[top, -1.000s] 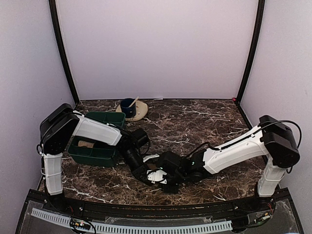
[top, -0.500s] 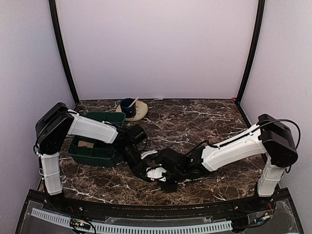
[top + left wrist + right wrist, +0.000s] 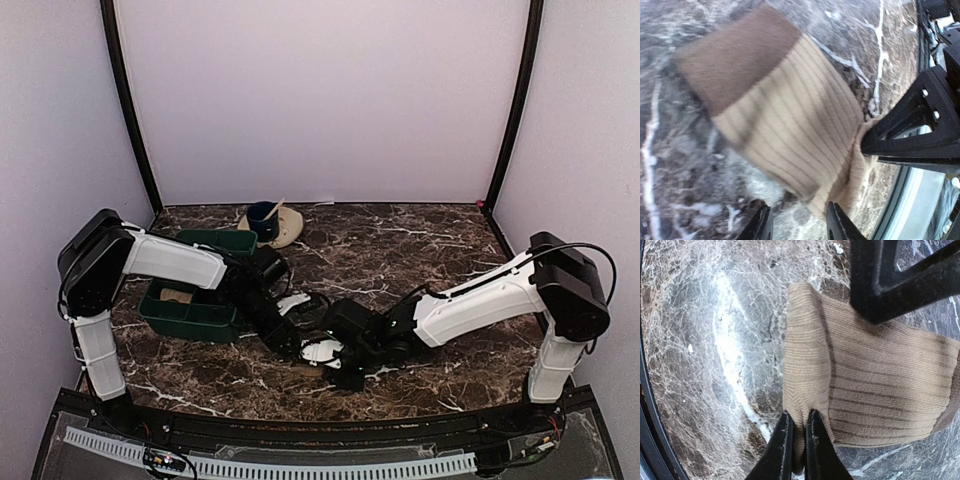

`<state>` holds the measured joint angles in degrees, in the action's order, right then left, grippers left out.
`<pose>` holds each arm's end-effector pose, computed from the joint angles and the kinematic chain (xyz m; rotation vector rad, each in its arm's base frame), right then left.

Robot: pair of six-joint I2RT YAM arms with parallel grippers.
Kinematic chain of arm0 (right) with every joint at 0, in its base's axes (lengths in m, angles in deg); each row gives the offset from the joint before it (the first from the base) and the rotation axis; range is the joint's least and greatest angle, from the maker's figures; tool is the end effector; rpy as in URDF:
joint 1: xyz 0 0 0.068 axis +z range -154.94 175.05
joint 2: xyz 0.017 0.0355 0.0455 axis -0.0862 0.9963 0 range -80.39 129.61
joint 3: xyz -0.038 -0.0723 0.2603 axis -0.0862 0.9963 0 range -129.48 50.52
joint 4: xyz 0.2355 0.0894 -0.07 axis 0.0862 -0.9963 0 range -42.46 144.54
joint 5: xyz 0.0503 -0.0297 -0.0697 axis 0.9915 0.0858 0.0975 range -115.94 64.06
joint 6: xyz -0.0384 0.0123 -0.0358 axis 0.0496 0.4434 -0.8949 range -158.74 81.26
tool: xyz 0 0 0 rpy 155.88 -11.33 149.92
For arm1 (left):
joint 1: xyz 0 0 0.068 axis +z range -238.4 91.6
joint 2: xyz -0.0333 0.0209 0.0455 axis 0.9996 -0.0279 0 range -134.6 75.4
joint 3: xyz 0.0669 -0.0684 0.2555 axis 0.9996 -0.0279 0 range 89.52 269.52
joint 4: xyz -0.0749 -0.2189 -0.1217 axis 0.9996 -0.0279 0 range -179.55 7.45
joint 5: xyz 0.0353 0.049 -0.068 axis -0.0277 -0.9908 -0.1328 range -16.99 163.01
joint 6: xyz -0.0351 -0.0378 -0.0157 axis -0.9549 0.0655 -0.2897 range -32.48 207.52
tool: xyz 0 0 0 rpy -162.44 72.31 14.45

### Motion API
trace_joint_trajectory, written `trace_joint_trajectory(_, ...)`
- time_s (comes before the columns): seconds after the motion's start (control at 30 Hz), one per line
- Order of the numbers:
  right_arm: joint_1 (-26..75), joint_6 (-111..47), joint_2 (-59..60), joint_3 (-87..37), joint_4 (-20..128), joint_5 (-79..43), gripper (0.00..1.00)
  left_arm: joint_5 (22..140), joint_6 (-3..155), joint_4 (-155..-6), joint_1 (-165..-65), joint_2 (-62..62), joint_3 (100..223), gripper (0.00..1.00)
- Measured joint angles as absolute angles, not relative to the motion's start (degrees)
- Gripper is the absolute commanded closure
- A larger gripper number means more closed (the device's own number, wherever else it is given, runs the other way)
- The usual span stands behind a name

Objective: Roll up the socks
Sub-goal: Roll the sock at the center of the board.

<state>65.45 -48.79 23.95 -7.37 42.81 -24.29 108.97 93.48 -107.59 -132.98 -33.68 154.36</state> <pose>0.1183 0.3352 0.1400 -1.7167 2.0130 0.4122 0.2417 -0.2677 0.1389 1.3602 2.4879 -1.0381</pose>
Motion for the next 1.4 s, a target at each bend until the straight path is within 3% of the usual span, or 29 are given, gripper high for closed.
trace_joint_trajectory(0.7,62.17,-43.76,24.19,-7.63,41.70,-11.33,1.00,91.84,85.58,-96.11,-132.91,-20.04,144.04,0.60)
trace_joint_trajectory(1.1,58.01,-42.38,25.17,-6.78,42.35,-0.25,1.00,88.62,80.82,-85.45,-133.24,-8.30,133.07,0.60)
trace_joint_trajectory(1.4,54.95,-42.25,26.83,-6.78,42.53,7.64,1.00,84.19,79.36,-77.88,-141.15,-2.53,126.58,0.60)
